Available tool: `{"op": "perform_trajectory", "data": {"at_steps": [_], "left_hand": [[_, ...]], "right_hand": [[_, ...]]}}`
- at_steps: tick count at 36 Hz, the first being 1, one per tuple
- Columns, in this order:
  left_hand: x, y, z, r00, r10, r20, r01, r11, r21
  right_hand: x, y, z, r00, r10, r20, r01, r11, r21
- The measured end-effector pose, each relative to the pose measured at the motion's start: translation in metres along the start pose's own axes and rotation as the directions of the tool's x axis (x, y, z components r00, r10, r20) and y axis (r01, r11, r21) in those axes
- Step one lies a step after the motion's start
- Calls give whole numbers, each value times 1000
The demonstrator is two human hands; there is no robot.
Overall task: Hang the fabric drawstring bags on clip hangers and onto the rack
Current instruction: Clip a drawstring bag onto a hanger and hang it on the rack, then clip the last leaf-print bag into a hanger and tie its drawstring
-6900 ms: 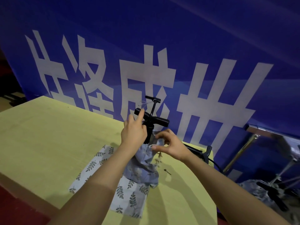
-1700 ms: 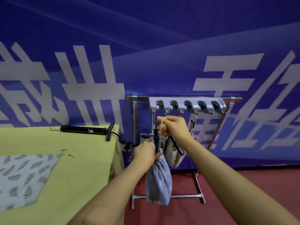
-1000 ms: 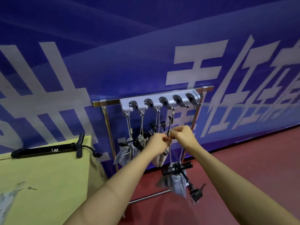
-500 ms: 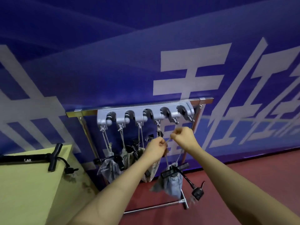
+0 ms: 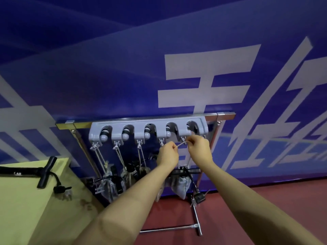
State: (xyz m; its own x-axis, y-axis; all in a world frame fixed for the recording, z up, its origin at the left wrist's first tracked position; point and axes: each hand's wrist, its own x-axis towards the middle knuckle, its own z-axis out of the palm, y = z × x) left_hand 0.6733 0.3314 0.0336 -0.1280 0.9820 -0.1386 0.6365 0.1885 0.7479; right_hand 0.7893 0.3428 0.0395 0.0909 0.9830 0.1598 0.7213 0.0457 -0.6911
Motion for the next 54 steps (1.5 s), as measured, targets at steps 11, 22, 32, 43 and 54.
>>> {"op": "perform_trajectory", "data": {"at_steps": [11,22,32,43,54], "left_hand": [[0,-10,-4,992,55,115,-63,996,67],[-20,-34,-57,995,96,-40,-96,995,21],[-44,-101,-164,968,13,-250,-10,1000,11],[-85,-250,-288,920,-156,-359,149,988,-45],[-140,-425,-408,883,-331,-331,333,941,-52]], "right_hand": [[-11,-1,13,990,136,44,-129,984,-124],[-44,-41,29,989,-1,145,4,1000,-20],[-55,-135,86,936,-200,290,189,980,65],[-113,-260,217,855,-277,438,254,961,111],[-201,-385,387,758,-286,586,257,957,135]]}}
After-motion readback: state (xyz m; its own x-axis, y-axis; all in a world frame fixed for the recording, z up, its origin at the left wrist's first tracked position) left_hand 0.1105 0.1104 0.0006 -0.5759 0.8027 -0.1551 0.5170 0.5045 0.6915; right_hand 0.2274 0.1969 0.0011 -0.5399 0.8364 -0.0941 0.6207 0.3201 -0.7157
